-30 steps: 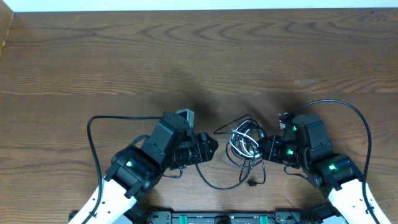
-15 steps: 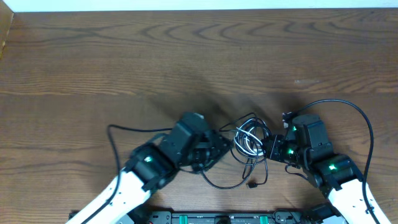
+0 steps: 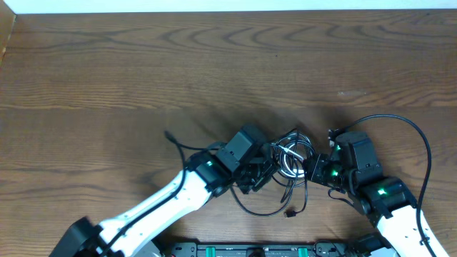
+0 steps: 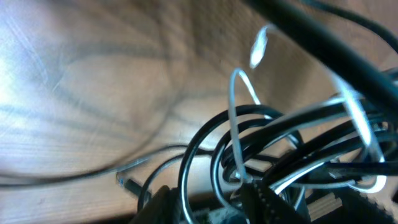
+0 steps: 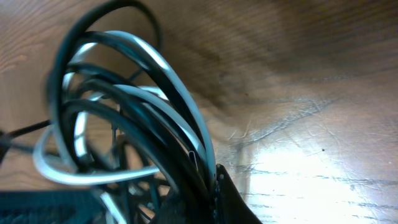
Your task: Untangle cables
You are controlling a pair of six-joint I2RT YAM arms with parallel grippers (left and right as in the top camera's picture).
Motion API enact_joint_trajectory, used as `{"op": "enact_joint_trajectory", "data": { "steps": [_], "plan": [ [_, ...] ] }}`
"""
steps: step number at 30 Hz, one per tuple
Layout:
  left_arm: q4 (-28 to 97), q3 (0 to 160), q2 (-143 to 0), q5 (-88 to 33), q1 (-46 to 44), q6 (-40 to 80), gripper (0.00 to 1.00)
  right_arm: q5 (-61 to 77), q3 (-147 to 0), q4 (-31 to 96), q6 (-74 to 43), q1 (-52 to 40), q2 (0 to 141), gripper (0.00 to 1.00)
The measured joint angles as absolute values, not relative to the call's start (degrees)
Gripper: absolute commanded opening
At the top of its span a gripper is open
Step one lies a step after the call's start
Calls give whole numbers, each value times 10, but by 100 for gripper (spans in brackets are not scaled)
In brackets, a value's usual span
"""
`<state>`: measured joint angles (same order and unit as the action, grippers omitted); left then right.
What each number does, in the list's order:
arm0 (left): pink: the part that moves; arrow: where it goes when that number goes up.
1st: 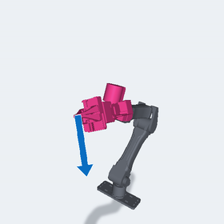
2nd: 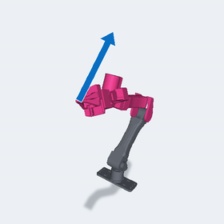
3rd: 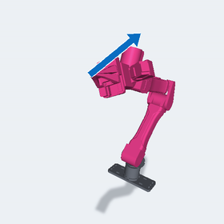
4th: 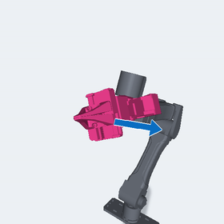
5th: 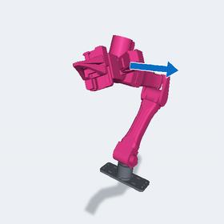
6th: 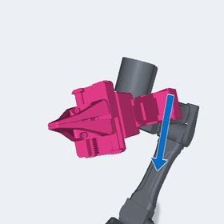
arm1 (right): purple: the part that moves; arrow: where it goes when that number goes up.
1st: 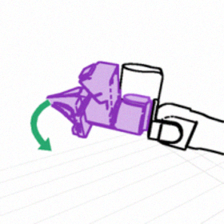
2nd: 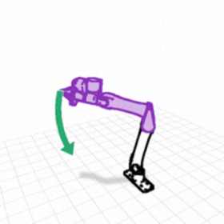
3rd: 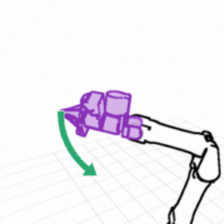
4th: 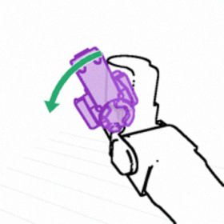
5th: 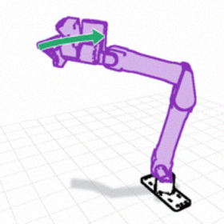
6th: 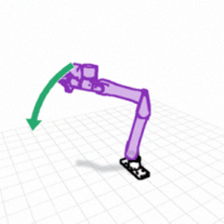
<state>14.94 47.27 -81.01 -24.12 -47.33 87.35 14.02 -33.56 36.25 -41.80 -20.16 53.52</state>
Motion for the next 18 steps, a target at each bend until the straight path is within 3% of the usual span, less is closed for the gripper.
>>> {"op": "enact_joint_trajectory", "data": {
  "steps": [1, 2, 12, 18],
  "plan": [
    [142, 473, -818, -241, -473, 873, 9, 140, -336, 362, -419, -202, 535, 2],
    [134, 473, -828, -241, -473, 873, 8, 140, -336, 362, -419, -202, 535, 1],
    [129, 473, -851, -256, -474, 828, 8, 153, -336, 362, -420, -202, 535, 3],
    [132, 472, -794, -257, -469, 750, 8, 144, -336, 362, -423, -202, 535, 4]
  ]
}}
